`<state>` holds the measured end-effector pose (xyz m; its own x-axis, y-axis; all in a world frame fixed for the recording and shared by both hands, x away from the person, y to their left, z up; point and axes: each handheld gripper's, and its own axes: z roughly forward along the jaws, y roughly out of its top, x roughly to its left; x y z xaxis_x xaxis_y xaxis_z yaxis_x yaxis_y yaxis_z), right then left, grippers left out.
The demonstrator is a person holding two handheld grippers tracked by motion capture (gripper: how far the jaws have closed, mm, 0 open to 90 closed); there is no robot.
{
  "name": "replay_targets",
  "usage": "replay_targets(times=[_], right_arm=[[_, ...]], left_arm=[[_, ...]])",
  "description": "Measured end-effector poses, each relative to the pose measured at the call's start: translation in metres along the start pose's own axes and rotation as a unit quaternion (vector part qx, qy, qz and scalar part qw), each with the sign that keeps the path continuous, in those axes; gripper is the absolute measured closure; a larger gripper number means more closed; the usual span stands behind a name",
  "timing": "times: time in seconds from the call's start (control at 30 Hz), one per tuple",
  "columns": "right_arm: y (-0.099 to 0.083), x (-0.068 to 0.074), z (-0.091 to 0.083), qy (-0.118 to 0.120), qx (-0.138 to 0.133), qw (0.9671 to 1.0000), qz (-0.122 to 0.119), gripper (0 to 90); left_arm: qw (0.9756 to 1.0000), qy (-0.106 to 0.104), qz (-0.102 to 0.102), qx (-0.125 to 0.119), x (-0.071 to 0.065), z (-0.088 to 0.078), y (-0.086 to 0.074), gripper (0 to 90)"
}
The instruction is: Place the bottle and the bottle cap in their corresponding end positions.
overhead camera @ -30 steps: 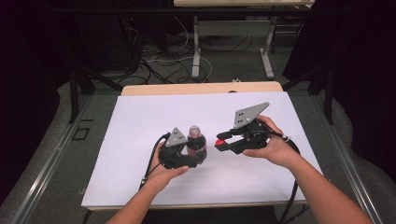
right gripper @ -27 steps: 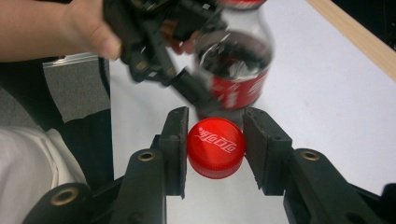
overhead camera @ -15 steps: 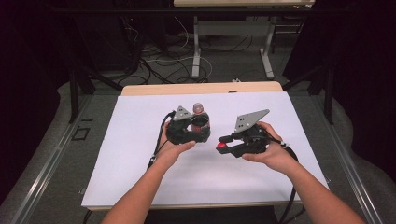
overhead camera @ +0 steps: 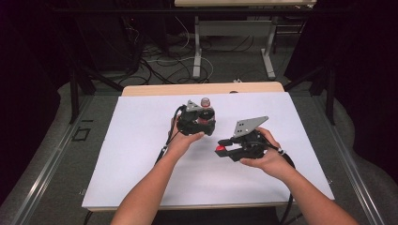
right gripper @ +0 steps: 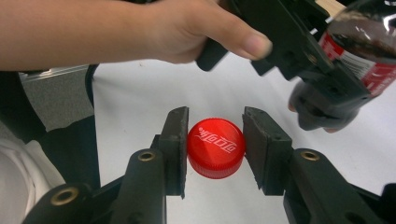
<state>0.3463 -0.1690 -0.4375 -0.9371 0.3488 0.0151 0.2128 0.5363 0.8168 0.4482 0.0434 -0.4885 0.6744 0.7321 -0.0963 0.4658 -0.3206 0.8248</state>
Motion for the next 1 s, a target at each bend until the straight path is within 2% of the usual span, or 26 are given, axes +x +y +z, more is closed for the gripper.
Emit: replay_targets(times=[0.23,0.33,0.37,0.4,0.47,0.5,0.6,0.63,0.67,0.8,0.83,0.93,0.97,1.0], right_arm=[[-0.005,-0.002,0.002,-0.005,-0.001,1.0,0.003,61.4],[-0.008,-0.003,0.002,-0.003,0.004,0.9999,0.009,61.3],[-0.01,-0.003,0.004,-0.005,-0.005,0.9999,0.012,61.4],[-0.01,-0.004,0.004,-0.005,-0.003,0.9999,0.012,61.4],[-0.011,-0.005,0.004,-0.006,0.002,0.9999,0.012,61.4],[-0.012,-0.005,0.004,-0.003,0.005,0.9999,0.013,61.4],[-0.012,-0.007,0.006,-0.011,0.002,0.9999,0.009,61.4],[-0.012,-0.007,0.006,-0.008,0.0,0.9999,0.009,61.4],[-0.012,-0.007,0.006,-0.008,0.003,0.9999,0.009,61.4],[-0.012,-0.006,0.007,-0.01,0.001,0.9999,0.012,61.4],[-0.013,-0.006,0.008,-0.013,0.0,0.9998,0.012,61.4],[-0.013,-0.005,0.01,-0.008,0.002,0.9999,0.013,61.3],[-0.013,-0.006,0.011,-0.011,0.0,0.9999,0.008,61.4],[-0.014,-0.005,0.012,-0.008,0.0,0.9999,0.015,61.4]], left_arm=[[0.9999,0.015,-0.006,-0.001,0.011,0.016,-0.005,29.4],[0.9998,0.017,-0.005,-0.002,0.014,0.022,-0.006,29.4],[0.9998,0.017,-0.006,0.002,0.015,0.023,-0.006,29.4],[0.9998,0.014,-0.012,0.003,0.016,0.025,-0.007,29.4],[0.9998,0.016,-0.01,0.004,0.016,0.028,-0.009,29.3],[0.9997,0.017,-0.019,0.005,0.014,0.03,-0.009,29.3],[0.9997,0.021,-0.007,0.01,0.013,0.033,-0.012,29.4],[0.9997,0.015,-0.004,0.02,0.013,0.032,-0.012,29.3],[0.9997,0.02,-0.008,0.008,0.011,0.033,-0.014,29.3],[0.9997,0.014,-0.004,0.02,0.011,0.032,-0.02,29.3],[0.9998,0.018,-0.005,0.012,0.011,0.033,-0.023,29.3],[0.9998,0.013,-0.013,0.009,0.012,0.031,-0.025,29.2],[0.9999,0.015,-0.002,0.007,0.012,0.032,-0.026,29.2],[0.9999,0.012,0.002,0.012,0.011,0.031,-0.026,29.1]])
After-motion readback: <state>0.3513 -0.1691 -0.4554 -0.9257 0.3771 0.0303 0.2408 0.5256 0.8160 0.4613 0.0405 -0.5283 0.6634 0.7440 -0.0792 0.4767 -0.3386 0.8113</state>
